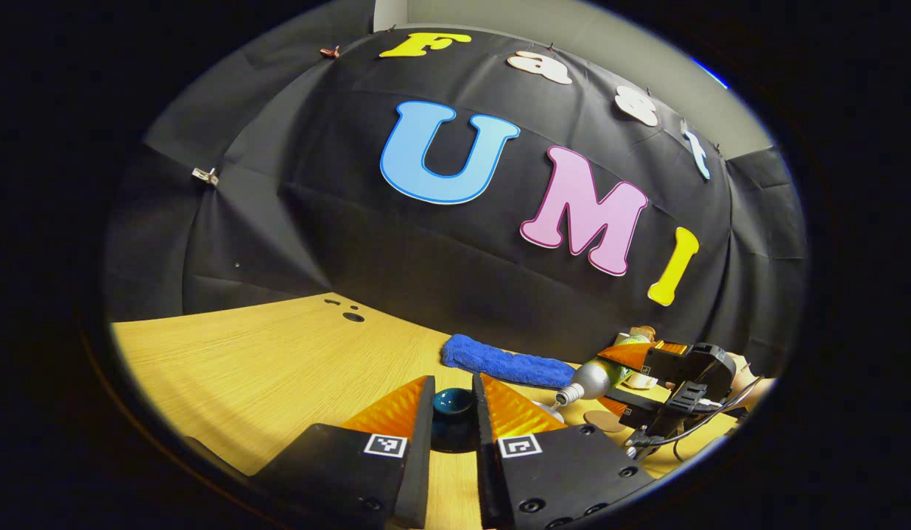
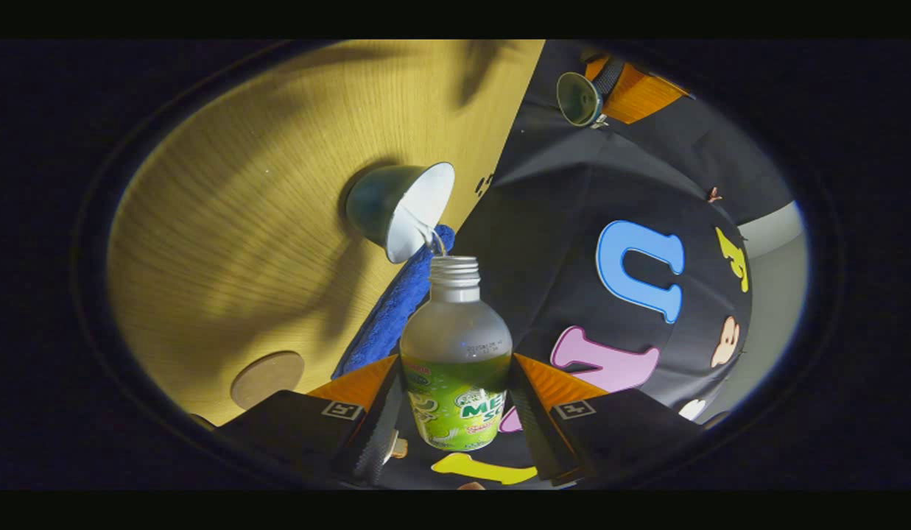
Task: Open the teacup lid with one hand, grasp the water bottle and pour water into the teacup with the other hand; after pouring, place the water bottle on the coaster and then close the teacup lid.
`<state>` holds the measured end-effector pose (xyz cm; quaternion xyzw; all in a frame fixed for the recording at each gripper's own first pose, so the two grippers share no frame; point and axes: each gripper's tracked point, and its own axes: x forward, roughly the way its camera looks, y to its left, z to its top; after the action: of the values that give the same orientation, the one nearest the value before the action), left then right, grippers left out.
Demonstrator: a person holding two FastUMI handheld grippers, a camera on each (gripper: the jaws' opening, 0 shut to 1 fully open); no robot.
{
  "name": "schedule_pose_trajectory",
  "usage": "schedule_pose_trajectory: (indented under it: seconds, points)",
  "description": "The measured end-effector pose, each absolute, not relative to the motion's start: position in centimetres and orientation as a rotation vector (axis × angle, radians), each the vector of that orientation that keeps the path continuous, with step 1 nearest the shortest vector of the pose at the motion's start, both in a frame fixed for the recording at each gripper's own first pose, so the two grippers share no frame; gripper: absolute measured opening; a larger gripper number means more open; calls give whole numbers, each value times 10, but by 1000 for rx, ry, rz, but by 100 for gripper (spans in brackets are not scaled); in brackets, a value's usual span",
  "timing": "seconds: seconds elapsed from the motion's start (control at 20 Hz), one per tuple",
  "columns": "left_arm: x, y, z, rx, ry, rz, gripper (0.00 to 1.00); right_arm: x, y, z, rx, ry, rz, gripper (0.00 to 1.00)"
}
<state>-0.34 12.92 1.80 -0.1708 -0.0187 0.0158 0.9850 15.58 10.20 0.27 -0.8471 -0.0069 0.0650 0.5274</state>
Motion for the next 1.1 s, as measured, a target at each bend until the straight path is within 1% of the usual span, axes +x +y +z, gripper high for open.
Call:
schedule_pose_trajectory:
  seconds: [0.55,0.6,0.65,0.7,0.95,1.1]
  points:
    - [-3,131,16,-350,-30,28,31,160,110,21,-2159,-101,129,78]
    - [-3,132,17,-350,-32,30,34,160,112,24,-2176,-117,121,78]
    - [-3,133,16,-349,-33,30,34,160,112,28,-2196,-134,110,78]
    - [-4,135,16,-349,-32,32,31,160,115,34,-2218,-154,98,78]
    - [-3,135,16,-363,-30,29,31,160,123,41,-2291,-205,86,78]
    - [-2,133,13,-362,-19,24,31,161,123,40,-2312,-209,95,78]
